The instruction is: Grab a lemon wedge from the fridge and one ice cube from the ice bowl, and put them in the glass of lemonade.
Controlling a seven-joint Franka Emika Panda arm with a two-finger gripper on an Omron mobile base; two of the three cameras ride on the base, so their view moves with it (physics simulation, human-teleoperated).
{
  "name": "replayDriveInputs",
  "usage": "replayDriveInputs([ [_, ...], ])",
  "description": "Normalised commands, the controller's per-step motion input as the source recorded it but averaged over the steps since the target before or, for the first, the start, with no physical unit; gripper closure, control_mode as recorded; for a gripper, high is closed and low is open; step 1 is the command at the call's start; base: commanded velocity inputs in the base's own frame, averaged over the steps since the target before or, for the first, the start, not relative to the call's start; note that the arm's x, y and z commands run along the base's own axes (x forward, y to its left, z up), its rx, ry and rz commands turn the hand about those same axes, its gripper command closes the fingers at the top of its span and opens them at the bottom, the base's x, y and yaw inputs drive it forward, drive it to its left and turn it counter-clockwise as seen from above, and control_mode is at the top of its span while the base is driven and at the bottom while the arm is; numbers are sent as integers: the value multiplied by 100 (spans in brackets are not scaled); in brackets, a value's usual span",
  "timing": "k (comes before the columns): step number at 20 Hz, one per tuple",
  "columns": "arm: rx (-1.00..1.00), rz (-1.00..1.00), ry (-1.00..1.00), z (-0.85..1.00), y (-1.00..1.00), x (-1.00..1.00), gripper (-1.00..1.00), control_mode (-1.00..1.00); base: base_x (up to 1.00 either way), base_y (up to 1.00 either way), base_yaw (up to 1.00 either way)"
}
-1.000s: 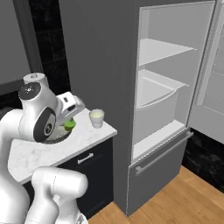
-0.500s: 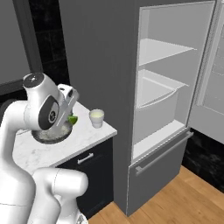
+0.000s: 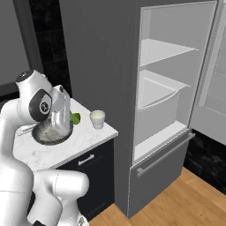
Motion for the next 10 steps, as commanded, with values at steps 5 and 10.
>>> replayDriveInputs([
  [5,-46,35,18,-10,0,7,100,-100,0,0,0],
  [10,-17,23,14,-7,0,24,100,-100,0,0,0],
])
